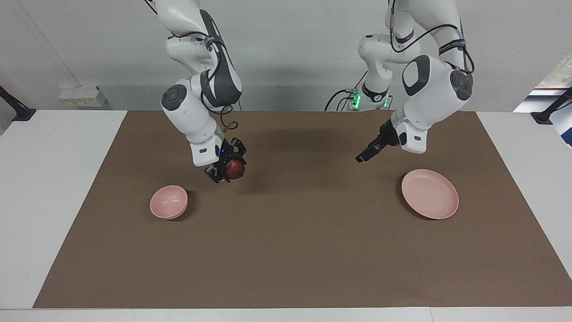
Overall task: Move apple from plate to bowl
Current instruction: 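Carry the apple with the right gripper over the pink bowl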
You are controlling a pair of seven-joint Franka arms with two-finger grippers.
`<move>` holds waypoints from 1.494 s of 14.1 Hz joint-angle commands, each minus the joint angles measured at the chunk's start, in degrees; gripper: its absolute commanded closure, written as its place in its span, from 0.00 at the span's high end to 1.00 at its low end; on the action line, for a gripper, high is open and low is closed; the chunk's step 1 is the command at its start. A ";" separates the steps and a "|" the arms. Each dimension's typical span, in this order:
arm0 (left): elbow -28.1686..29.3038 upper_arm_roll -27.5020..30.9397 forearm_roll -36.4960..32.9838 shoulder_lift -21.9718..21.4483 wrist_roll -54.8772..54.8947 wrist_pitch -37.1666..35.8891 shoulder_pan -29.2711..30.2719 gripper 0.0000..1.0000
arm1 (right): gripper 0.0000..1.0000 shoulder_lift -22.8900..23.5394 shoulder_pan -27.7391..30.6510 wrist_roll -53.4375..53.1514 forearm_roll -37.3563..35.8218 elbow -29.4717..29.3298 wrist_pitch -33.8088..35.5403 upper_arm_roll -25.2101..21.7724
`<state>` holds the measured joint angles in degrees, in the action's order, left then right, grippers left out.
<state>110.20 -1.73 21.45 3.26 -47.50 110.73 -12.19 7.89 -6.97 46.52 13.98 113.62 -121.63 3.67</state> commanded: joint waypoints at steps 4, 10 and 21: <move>-3.66 0.59 -11.31 2.53 16.53 2.83 2.43 1.00 | 0.26 0.46 7.22 -18.96 -13.89 -4.64 8.86 0.64; -8.06 0.85 -18.01 2.46 38.06 0.11 6.21 1.00 | 0.27 1.69 9.87 -38.76 -19.69 -4.55 0.63 0.64; -20.38 1.02 -24.44 -2.55 51.11 -17.82 7.27 1.00 | 0.45 10.21 13.21 -39.57 -27.34 -4.55 -10.12 0.73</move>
<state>90.28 -0.91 -1.89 2.00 3.66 95.71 -5.02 17.63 5.12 8.43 -11.97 109.69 -131.46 3.45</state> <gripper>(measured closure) 0.000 0.185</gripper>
